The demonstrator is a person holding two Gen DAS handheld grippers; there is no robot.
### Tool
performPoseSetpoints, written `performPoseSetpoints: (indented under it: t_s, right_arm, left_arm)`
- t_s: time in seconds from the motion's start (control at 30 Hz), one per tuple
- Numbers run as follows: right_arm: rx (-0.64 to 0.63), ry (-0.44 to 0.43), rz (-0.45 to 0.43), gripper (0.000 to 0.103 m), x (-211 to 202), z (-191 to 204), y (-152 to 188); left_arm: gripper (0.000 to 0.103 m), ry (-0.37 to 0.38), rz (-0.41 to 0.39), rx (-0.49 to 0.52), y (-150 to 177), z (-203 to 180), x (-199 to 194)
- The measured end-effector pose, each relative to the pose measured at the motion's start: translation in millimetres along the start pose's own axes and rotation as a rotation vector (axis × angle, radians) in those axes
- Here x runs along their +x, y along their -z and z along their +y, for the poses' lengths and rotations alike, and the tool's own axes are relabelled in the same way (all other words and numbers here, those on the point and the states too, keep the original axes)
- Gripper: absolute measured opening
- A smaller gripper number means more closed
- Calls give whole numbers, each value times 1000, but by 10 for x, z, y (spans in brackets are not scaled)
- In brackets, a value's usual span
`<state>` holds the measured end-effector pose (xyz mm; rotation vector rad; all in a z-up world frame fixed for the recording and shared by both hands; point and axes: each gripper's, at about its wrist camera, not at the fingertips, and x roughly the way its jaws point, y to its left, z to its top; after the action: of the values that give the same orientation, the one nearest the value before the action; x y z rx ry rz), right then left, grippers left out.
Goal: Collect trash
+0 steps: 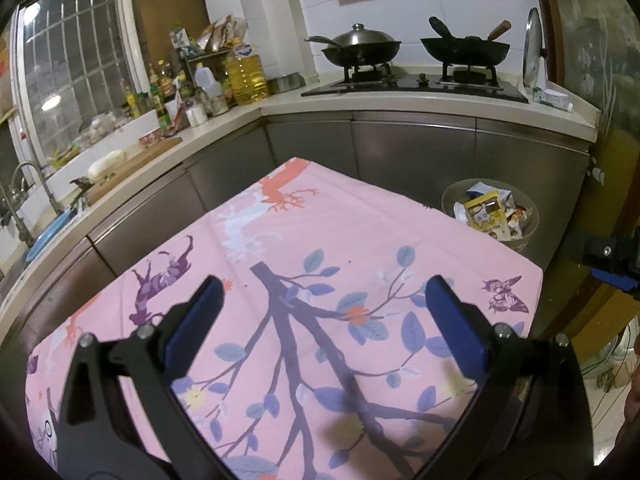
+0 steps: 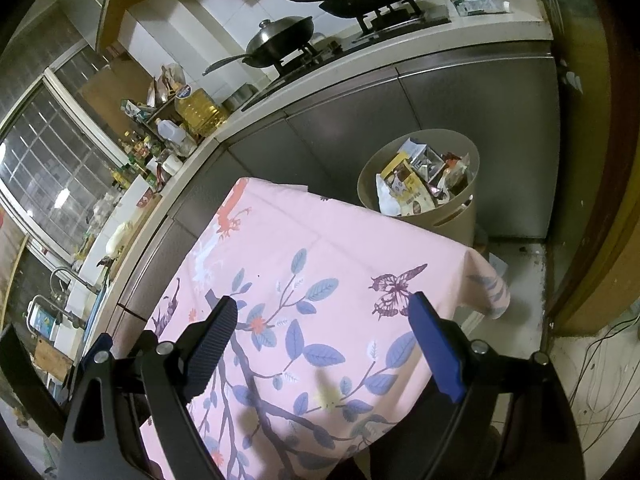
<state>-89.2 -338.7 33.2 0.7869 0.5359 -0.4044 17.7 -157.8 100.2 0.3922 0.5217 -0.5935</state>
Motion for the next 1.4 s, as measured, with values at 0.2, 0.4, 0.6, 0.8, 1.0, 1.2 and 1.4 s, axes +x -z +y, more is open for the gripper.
performPoseSetpoints:
  t_s: [0.2,0.4,0.6,0.8,1.0,1.2,1.4]
  right_arm:
    - [1,1,2,84,9,-3,15]
    - [8,4,10,84,47,-25,80]
    - [14,4,16,84,67,-45,110]
    - [14,4,16,84,69,-48,78]
    - [13,4,18,84,73,-53,87]
    - [14,4,18,84,77,-58,61]
    - [15,4,20,84,76,-59,54]
  left_arm:
    - [97,-8,13,-4,27,-9,26]
    - [97,-13,25,-3,50,-21,63]
    - [97,-20,33,5,72,-47,85]
    - [97,-20,33,6,70,-53,84]
    - [97,-20,33,6,66,-57,81]
    - [97,-21,33,8,63,-65,80]
    - [97,-21,32,11,71,-60,90]
